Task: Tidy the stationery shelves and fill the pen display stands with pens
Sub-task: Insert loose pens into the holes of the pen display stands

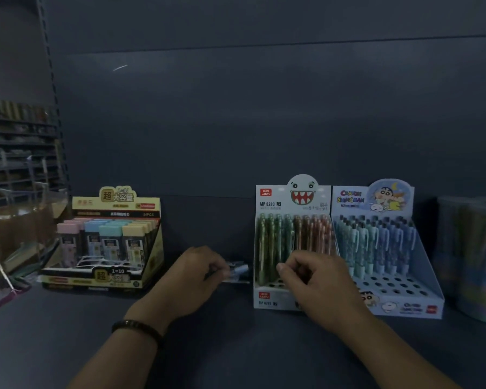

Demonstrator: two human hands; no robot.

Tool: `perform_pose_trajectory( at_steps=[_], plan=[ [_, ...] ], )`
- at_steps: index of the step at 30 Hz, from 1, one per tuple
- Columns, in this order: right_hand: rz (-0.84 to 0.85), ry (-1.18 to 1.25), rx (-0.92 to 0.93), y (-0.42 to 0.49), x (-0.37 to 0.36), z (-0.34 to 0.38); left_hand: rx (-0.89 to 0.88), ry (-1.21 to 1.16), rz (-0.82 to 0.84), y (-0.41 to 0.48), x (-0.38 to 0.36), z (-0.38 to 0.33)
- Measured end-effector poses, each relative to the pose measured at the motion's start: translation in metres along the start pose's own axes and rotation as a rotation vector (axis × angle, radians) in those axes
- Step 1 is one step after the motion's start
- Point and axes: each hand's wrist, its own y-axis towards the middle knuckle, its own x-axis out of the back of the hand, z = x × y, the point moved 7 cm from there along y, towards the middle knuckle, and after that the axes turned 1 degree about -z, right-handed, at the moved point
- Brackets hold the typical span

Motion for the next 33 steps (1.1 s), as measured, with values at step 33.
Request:
perform_pose_trajectory(
  at_steps=[33],
  plan=[
    [-0.38, 0.564, -0.072, 0.014, 0.129, -0.011, -0.29, -0.048, -0.316, 0.027, -0.017, -0.196]
  ],
)
